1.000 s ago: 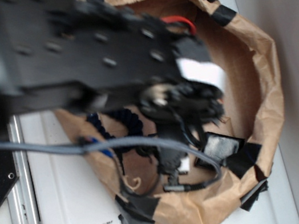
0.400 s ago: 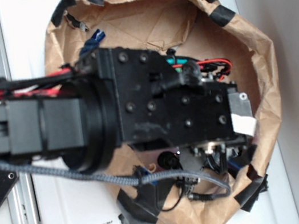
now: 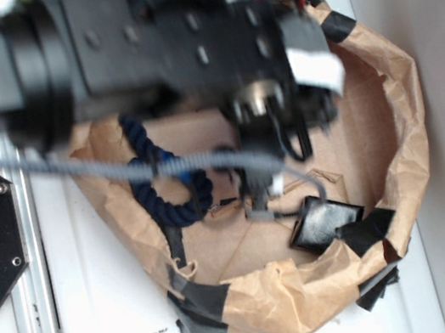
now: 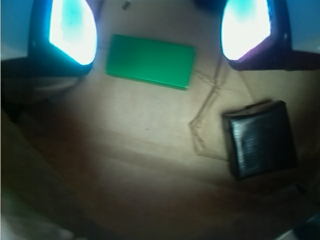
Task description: Grab the black box.
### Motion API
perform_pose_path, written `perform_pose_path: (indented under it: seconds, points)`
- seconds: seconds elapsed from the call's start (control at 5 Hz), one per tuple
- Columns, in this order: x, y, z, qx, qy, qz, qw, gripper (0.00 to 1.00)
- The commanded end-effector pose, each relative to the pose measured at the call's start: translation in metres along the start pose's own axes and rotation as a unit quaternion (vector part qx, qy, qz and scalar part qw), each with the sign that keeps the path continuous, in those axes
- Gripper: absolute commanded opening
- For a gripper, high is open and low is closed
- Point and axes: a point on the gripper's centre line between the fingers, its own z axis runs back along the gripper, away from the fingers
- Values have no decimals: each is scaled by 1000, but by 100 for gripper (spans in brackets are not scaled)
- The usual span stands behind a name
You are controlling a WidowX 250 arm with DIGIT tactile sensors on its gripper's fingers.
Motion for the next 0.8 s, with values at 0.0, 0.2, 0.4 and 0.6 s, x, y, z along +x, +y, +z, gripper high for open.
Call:
perform_pose_path:
  seconds: [0.0, 0.2, 0.4, 0.6]
  points:
    - [8, -22, -4, -39, -2, -41, 998, 100]
    - [10, -61, -13, -45, 6, -82, 996, 100]
    - [19, -92, -26, -66, 0, -105, 992, 100]
    - [31, -104, -48, -61, 2, -99, 993, 100]
